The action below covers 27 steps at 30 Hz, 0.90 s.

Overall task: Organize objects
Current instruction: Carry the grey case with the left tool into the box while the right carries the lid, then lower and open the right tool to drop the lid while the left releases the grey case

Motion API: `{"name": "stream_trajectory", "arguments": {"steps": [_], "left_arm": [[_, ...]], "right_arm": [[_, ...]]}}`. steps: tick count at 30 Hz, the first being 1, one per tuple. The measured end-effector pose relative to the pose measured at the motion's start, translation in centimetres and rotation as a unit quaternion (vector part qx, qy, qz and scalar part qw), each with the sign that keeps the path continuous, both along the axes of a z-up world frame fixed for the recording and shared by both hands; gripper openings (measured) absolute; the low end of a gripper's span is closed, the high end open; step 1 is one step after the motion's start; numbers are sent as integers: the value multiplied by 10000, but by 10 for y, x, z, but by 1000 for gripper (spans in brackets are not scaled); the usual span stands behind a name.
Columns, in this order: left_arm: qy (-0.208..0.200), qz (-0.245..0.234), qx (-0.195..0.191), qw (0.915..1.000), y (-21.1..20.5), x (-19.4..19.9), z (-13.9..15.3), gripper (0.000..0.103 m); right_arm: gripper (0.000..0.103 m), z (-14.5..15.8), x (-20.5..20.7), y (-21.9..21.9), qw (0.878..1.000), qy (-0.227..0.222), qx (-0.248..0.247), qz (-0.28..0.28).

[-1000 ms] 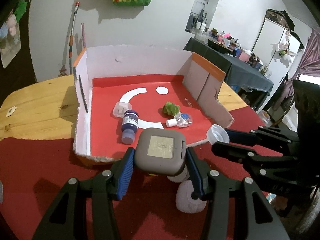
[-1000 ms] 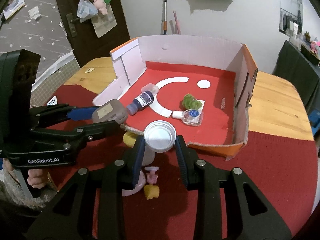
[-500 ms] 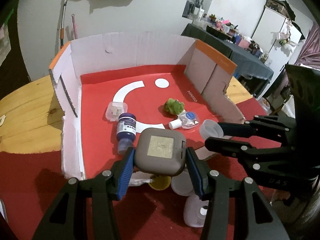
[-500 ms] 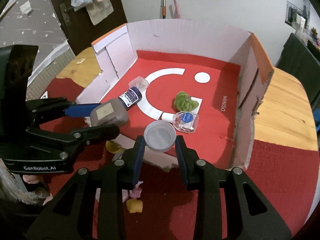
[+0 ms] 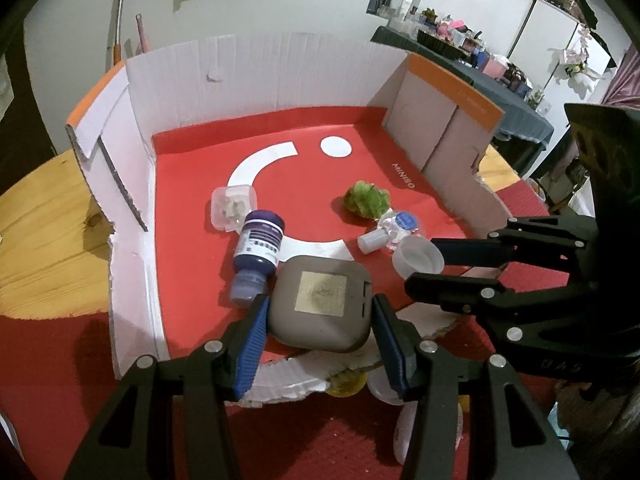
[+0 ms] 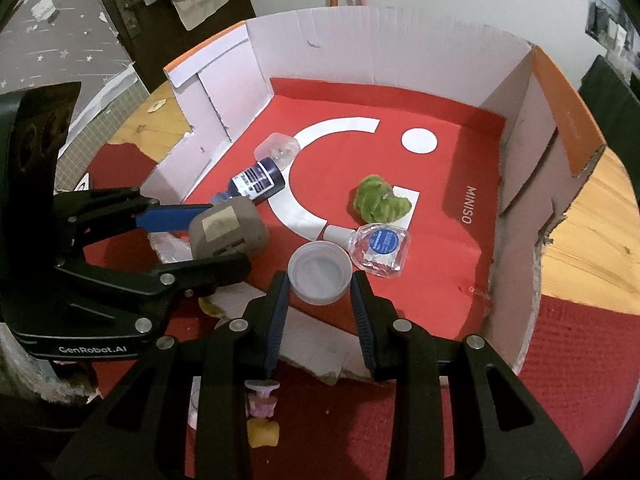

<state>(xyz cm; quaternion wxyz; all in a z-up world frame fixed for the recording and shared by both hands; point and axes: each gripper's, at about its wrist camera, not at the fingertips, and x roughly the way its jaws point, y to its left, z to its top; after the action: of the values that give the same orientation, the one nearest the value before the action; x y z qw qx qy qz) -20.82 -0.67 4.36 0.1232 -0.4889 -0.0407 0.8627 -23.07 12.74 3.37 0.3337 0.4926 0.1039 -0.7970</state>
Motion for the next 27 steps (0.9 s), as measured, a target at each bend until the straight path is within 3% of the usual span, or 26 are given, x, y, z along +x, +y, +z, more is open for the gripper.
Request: {"name": "stream_trajectory", "arguments": {"steps": [15,27], "left_arm": [[-105,168,-224,9996,-9,-21,-12,54],[11,342,-553,9979,-9,-37,-16,54]], "right_arm": [[30,-12,-18,-2,9999,-68,24,-74],[30,-18,-31,-2,9992,246,205,-256]]}}
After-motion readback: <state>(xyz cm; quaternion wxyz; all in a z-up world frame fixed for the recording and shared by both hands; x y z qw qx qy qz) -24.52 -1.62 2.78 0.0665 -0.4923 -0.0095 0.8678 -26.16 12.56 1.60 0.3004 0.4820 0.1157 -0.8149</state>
